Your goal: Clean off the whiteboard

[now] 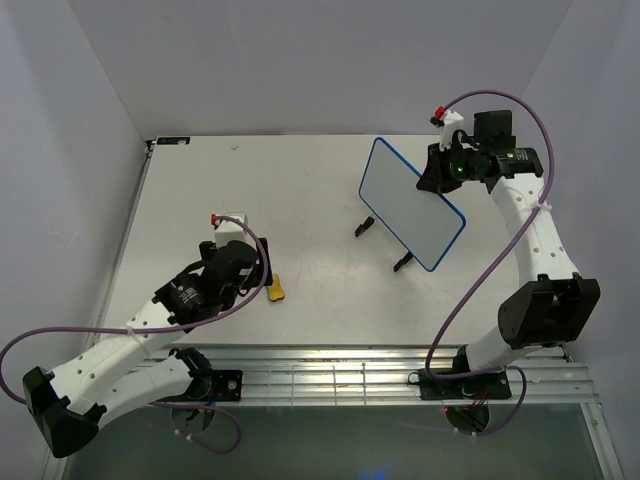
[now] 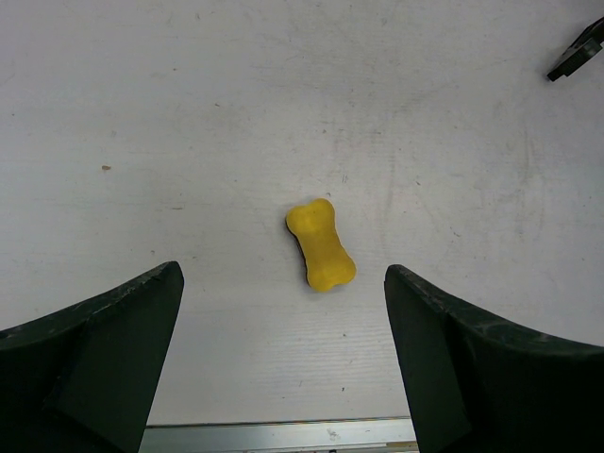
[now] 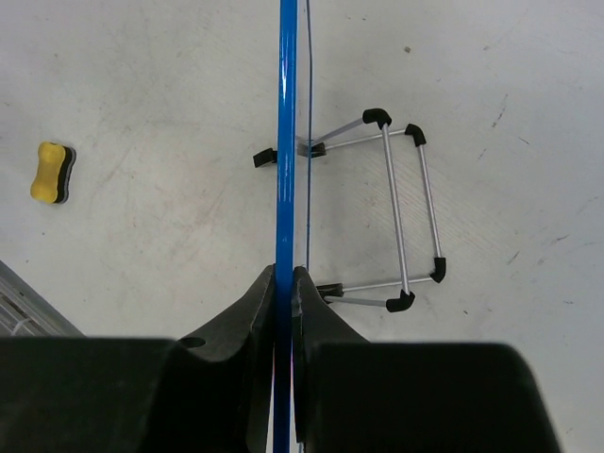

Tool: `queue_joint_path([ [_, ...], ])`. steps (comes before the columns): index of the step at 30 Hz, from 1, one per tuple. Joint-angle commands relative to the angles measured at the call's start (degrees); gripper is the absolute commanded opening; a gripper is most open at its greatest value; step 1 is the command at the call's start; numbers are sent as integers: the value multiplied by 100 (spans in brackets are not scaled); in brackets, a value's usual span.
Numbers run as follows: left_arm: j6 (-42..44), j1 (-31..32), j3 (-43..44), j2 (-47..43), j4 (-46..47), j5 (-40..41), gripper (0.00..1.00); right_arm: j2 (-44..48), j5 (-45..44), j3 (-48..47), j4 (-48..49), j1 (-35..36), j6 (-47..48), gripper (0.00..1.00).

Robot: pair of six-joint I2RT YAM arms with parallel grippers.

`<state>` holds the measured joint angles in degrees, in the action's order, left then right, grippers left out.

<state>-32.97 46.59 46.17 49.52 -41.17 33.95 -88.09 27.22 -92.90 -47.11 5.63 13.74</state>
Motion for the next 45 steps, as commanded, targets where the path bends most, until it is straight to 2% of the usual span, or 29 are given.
queue_joint_path([
  [1, 63, -27, -21, -47, 3, 23, 98, 82, 705, -193, 211, -88, 217, 8],
  [8, 89, -27, -29, -21, 21, -3, 98, -58, 1101, -79, 211, -141, 480, 8],
  [30, 195, -27, -56, -56, 91, -126, 98, -41, 591, 756, 492, -325, 955, 8],
  [32, 212, -27, -65, -65, 100, -126, 98, -94, 591, 747, 501, -352, 947, 14],
  [33, 212, -27, -65, -65, 118, -135, 98, -120, 574, 739, 484, -378, 938, 21],
  [39, 230, -27, -65, -82, 109, -144, 98, -331, 196, 747, 528, -405, 911, 39],
  [41, 230, -18, -73, -83, 118, -152, 98, -419, -92, 756, 580, -405, 903, 42],
  [45, 247, -18, -73, -100, 135, -187, 98, -542, 37, 712, 651, -440, 903, 45],
])
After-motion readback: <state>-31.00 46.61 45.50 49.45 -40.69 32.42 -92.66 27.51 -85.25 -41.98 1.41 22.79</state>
